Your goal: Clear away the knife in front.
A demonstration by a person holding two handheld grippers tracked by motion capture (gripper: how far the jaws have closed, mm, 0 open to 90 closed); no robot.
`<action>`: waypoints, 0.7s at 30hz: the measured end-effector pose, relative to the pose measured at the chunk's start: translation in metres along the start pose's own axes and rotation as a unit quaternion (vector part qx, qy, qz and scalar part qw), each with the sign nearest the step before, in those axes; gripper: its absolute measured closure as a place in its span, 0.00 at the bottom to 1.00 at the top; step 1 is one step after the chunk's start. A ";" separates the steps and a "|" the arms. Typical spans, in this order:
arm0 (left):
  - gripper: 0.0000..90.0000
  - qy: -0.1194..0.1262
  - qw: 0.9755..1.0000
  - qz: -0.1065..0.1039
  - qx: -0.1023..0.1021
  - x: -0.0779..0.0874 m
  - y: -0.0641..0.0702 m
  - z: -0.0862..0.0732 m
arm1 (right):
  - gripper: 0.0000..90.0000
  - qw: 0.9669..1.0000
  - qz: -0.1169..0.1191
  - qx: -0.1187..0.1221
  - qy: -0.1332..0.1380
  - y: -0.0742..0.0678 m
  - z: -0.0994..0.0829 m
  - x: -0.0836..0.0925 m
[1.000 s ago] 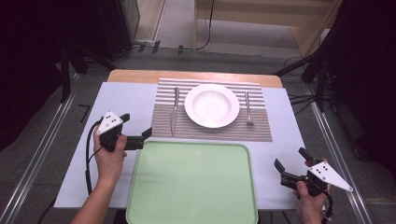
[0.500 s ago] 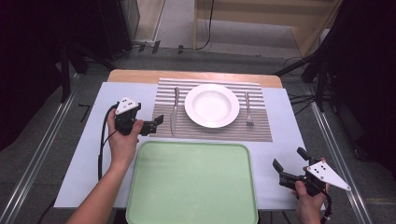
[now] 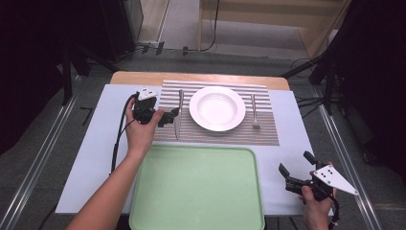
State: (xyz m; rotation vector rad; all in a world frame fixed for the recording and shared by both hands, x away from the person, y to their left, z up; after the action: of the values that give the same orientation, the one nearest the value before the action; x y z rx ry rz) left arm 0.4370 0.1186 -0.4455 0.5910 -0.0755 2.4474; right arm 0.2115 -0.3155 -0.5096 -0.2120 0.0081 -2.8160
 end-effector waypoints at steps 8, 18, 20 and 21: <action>0.00 -0.018 1.000 -0.002 0.009 -0.022 -0.001 0.008 | 0.01 1.000 0.002 -0.001 -0.001 0.001 0.000 0.000; 0.00 -0.034 0.999 0.009 0.017 -0.040 -0.007 0.010 | 0.01 1.000 0.002 0.004 0.001 0.001 0.000 -0.002; 0.00 -0.039 0.999 0.009 0.024 -0.043 -0.009 0.011 | 0.01 1.000 0.004 0.000 -0.001 0.000 0.000 -0.002; 0.00 -0.040 0.999 0.010 0.025 -0.045 -0.009 0.011 | 0.01 1.000 0.004 0.000 -0.001 0.000 0.000 -0.002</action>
State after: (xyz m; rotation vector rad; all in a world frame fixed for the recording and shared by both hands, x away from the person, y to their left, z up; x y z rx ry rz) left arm 0.4789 0.0992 -0.4560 0.7132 -0.0533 2.4509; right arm 0.2132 -0.3153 -0.5104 -0.2140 0.0077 -2.8088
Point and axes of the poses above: each handheld gripper's, and its own axes: x roughly backward along the jaws, z roughly out of its top, y roughly to its right, the point moved 4 cm from there along -x, roughly forward along the jaws, and after that the axes turned 6 degrees about y, right-handed, at the moved point
